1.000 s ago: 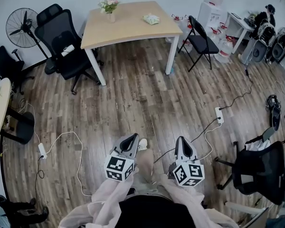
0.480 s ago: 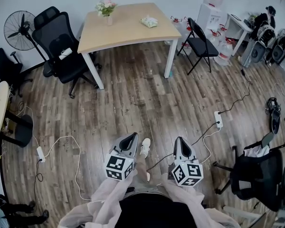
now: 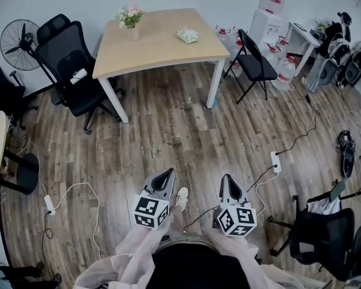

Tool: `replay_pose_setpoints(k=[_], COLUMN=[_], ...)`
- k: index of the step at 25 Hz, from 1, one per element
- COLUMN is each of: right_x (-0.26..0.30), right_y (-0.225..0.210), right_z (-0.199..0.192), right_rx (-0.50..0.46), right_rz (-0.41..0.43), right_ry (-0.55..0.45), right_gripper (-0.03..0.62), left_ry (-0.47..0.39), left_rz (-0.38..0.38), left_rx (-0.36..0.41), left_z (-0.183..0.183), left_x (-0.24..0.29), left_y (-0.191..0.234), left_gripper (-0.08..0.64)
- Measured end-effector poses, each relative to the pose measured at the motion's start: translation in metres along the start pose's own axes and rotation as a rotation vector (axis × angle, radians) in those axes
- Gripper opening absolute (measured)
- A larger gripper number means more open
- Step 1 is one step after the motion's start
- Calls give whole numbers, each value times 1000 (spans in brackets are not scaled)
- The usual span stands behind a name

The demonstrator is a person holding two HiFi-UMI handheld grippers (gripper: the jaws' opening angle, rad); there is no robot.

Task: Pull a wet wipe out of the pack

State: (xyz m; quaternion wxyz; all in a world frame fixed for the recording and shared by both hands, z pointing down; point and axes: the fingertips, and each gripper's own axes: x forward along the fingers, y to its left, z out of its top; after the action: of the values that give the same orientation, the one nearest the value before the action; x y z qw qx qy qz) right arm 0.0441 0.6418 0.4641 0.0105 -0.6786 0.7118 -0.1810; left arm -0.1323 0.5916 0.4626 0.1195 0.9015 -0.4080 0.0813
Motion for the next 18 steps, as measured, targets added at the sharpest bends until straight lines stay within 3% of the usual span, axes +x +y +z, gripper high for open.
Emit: replay_pose_setpoints(k=[18], right_x=[146], right_y=[-7], right_z=[49], right_rx=[-5], right_rz=[14], right_ry=[5], right_gripper=[11], left_ry=[-8], left_rz=[25], left_rx=[-19], left_z=[52], left_x=[110], left_y=[92], left_gripper=[9])
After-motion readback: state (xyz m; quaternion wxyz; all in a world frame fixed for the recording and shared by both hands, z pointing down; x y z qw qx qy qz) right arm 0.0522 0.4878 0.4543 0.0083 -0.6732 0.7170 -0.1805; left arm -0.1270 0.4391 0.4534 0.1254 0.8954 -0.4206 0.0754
